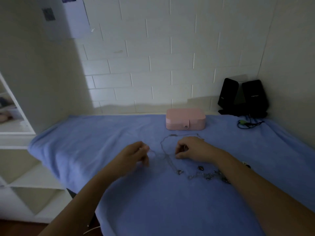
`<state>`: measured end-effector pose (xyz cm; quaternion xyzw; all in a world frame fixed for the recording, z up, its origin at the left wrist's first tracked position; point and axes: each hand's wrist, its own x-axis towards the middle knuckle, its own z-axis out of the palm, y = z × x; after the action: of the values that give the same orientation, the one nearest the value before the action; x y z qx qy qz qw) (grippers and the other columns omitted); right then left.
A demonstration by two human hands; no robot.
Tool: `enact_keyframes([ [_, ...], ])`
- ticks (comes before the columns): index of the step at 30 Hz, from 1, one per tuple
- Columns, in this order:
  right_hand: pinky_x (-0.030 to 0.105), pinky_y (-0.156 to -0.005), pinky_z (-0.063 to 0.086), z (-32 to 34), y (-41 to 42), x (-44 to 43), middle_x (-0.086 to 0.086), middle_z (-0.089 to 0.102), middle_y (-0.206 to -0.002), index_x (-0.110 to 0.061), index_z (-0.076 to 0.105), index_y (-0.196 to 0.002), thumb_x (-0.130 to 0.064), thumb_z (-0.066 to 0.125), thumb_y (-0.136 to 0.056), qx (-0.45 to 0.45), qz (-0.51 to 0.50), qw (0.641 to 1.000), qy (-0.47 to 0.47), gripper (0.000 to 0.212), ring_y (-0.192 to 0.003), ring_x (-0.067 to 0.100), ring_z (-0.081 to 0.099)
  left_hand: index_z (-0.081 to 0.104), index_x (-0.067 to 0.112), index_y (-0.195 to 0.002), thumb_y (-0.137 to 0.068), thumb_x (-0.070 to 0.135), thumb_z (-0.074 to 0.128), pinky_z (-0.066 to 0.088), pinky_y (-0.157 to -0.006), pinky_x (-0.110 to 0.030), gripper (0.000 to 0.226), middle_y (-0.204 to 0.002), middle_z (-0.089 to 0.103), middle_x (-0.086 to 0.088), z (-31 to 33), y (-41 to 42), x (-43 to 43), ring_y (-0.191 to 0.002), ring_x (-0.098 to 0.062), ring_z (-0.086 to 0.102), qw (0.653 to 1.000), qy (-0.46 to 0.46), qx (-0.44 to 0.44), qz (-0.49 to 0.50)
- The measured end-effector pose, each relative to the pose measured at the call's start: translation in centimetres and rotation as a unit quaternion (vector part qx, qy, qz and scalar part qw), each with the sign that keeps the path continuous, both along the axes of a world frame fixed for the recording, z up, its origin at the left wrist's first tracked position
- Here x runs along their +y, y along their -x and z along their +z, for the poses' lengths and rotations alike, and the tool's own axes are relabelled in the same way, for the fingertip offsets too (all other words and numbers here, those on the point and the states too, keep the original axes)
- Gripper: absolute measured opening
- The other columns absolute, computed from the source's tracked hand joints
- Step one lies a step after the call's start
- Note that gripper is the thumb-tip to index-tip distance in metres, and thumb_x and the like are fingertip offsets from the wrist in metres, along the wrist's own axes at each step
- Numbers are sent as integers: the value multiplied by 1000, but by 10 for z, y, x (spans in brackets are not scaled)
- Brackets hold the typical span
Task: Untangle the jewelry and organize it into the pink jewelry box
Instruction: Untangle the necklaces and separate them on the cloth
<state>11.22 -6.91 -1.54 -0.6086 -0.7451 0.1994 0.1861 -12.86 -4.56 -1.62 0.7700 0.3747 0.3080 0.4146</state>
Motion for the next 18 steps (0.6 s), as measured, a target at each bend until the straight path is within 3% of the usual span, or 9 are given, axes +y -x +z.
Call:
enact_keyframes([
  [2, 3, -64, 39, -2, -1, 1, -11, 59, -85, -17, 65, -88, -23, 65, -87, 1, 8, 1000, -6, 6, -72, -3, 50, 39, 10, -69, -100, 13, 39, 52, -55, -27, 31, -50, 37, 3, 15, -3, 2, -44, -12, 38, 984, 105, -143, 32],
  [4, 3, -63, 39, -3, -2, 0, -14, 56, -82, -19, 63, -86, -22, 63, -89, -4, 11, 1000, -7, 4, -71, -3, 49, 34, 15, -71, -101, 16, 36, 34, -39, -19, 29, -51, 27, 6, 30, -3, 6, -41, -8, 25, 967, 143, -210, 37],
  [6, 3, -62, 38, -3, -3, 1, -16, 54, -81, -20, 62, -86, -22, 62, -90, -8, 12, 1000, -6, 4, -71, -3, 49, 34, 18, -71, -101, 20, 35, 19, -37, -16, 30, -52, 23, 8, 42, -1, 14, -42, -6, 19, 958, 154, -242, 22],
  [8, 4, -63, 38, -4, -3, 1, -16, 54, -81, -21, 60, -85, -22, 62, -90, -10, 15, 1000, -11, 5, -72, -3, 49, 37, 18, -71, -101, 24, 34, 14, -38, -16, 31, -53, 23, 8, 52, -1, 18, -43, -4, 18, 953, 159, -257, 14],
  [12, 9, -63, 40, -3, -3, 2, -14, 56, -81, -26, 57, -77, -23, 62, -90, -1, 28, 999, -16, 14, -72, -1, 50, 40, 16, -74, -102, 25, 31, 18, -36, -14, 30, -53, 35, 7, 73, -10, 20, -42, -5, 25, 943, 168, -286, 4],
  [18, 14, -60, 44, 1, 0, -3, -7, 62, -69, -20, 57, -76, -13, 58, -93, 117, 68, 990, 43, 17, -58, 0, 56, 49, 14, -80, -101, 24, 37, 26, -39, -15, 27, -72, 67, 2, 106, -29, 20, -46, -6, 38, 942, 152, -298, 39],
])
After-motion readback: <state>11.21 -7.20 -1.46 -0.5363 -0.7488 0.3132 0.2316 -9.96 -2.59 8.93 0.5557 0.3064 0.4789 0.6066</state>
